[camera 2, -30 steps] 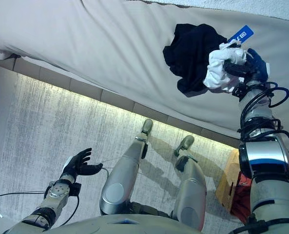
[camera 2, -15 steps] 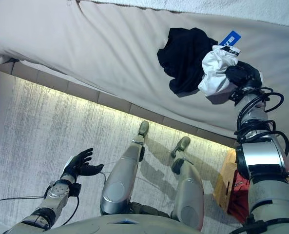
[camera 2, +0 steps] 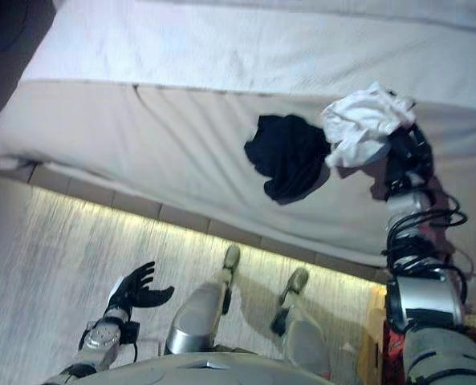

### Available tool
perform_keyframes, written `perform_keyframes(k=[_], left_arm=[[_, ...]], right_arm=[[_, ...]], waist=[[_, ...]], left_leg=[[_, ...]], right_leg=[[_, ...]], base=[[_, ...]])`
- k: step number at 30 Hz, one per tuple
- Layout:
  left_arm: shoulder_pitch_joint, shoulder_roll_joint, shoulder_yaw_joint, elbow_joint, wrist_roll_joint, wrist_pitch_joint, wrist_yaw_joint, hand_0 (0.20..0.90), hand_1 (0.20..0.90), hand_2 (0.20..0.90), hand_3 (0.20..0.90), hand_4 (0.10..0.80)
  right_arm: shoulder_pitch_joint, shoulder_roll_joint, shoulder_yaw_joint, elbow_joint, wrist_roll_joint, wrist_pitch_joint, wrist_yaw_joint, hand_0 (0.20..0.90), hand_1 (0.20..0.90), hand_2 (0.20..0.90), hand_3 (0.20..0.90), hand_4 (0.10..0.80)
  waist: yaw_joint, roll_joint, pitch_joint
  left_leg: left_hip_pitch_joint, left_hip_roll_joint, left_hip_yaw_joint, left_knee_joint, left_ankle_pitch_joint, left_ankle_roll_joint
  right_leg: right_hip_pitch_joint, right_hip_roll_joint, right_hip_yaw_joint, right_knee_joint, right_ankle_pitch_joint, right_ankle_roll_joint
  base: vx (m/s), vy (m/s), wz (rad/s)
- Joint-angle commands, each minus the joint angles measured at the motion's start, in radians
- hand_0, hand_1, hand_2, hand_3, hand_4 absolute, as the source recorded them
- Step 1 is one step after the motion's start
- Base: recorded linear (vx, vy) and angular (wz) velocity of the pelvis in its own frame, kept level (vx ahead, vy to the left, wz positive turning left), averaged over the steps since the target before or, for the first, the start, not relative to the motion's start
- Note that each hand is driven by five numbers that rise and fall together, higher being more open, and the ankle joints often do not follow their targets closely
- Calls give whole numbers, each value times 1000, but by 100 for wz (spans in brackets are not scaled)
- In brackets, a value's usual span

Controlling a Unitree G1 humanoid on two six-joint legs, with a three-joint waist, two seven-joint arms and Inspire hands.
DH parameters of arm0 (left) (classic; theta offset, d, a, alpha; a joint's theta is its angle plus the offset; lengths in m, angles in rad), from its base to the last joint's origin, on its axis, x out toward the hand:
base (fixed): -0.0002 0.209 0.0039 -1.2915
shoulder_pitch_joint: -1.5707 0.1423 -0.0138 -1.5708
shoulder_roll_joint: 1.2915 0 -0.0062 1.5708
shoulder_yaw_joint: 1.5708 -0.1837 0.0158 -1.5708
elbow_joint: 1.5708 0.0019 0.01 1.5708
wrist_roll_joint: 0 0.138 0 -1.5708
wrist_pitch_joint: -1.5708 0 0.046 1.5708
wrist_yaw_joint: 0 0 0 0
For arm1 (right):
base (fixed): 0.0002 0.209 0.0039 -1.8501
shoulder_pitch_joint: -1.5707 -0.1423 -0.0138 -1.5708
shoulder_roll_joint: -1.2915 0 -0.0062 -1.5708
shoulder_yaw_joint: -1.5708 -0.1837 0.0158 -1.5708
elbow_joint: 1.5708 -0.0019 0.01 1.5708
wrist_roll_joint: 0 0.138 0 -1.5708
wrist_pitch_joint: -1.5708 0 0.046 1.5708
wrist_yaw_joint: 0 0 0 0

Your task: Pick up the clothes from the bed and place them into the basket

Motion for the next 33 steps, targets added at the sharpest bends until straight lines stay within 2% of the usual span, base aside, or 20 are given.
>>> perform_keyframes(k=[1,5,11,15,16,18,19,20,24,26,27,28,30,31,33], left_arm=[[74,16,-46,61,50,-38,36,900,900,900,900,800],[87,-18,-67,73,62,-37,49,900,900,900,900,800],[90,-31,-77,55,84,-11,60,900,900,900,900,800],[89,-43,-81,38,90,6,52,900,900,900,900,800],[94,-53,-78,27,80,11,50,900,900,900,900,800],[104,-69,-74,13,45,15,54,900,900,900,900,800],[112,-73,-71,1,40,16,55,900,900,900,900,800],[113,-69,-65,0,57,15,43,900,900,900,900,800],[89,-27,-85,3,95,14,12,900,900,900,900,800],[59,4,-103,6,86,43,16,900,900,900,900,800],[35,20,-111,10,85,66,17,900,900,900,900,800],[18,32,-112,9,77,81,15,900,900,900,900,800],[7,42,-90,10,93,104,9,900,900,900,900,800],[15,42,-78,8,92,107,16,900,900,900,900,800],[27,47,-65,0,75,118,22,900,900,900,900,800]], right_arm=[[78,-1,-57,-171,65,-153,77,300,300,300,200,100],[181,50,-92,-309,82,-168,96,300,300,300,200,100],[262,99,-125,-456,84,-158,80,300,300,300,200,100],[315,141,-125,-539,112,-193,59,300,300,300,200,100],[331,160,-115,-556,113,-201,52,300,300,300,200,100],[340,188,-85,-559,111,-208,62,300,300,300,200,100],[339,203,-69,-551,101,-217,63,300,300,300,200,100],[339,209,-66,-538,100,-222,64,300,300,300,200,100],[359,216,-89,-509,103,-252,37,300,300,300,200,100],[384,218,-111,-488,123,-272,35,300,300,300,200,100],[398,222,-122,-487,123,-282,26,300,300,300,200,100],[405,221,-127,-489,119,-284,13,300,300,300,200,100],[408,214,-136,-469,112,-277,-7,300,300,300,200,100],[404,211,-136,-457,117,-269,-19,300,300,300,200,100],[396,213,-132,-437,81,-272,-60,300,300,300,200,100]], waist=[[-34,-18,-177],[-74,-35,-227],[-118,-42,-254],[-142,-55,-252],[-137,-57,-247],[-115,-54,-247],[-105,-49,-245],[-106,-43,-240],[-138,-22,-238],[-167,-17,-232],[-184,-19,-225],[-190,-23,-219],[-176,-21,-214],[-164,-18,-215],[-145,-8,-218]], left_leg=[[-12,31,75,-100,40,-21],[54,30,96,-110,12,-13],[120,24,115,-103,-21,-3],[134,25,111,-27,-53,-8],[134,17,53,3,-74,-5],[130,-46,-112,17,-96,28],[135,-75,-172,18,-110,50],[134,-85,-166,16,-106,60],[171,-73,-120,-33,-109,75],[189,-80,-97,-85,-93,87],[190,-95,-85,-96,-92,93],[191,-107,-79,-99,-97,97],[208,-114,-37,-111,-117,90],[211,-115,-10,-111,-121,86],[216,-111,23,-111,-125,86]], right_leg=[[26,11,54,69,-110,51],[68,17,79,23,-88,56],[105,21,109,24,-94,52],[123,9,132,22,-86,47],[132,6,154,23,-84,47],[127,4,223,29,-75,53],[118,-1,263,39,-76,62],[106,-11,280,49,-65,71],[77,-56,304,83,-51,111],[46,-79,323,102,-17,140],[19,-101,325,110,27,155],[-13,-128,310,125,67,165],[-42,-179,195,150,109,182],[-45,-191,136,147,123,187],[-59,-209,52,171,140,194]], base=[[64,-4,-9],[49,-5,-13],[1,7,-12],[6,53,-17],[29,120,-23],[32,127,-43],[-21,133,-107],[-73,180,-168],[-49,187,-110],[-50,186,-42],[-80,137,-52],[-60,158,-39],[-62,147,-50],[-112,102,-79],[-174,64,-105]])
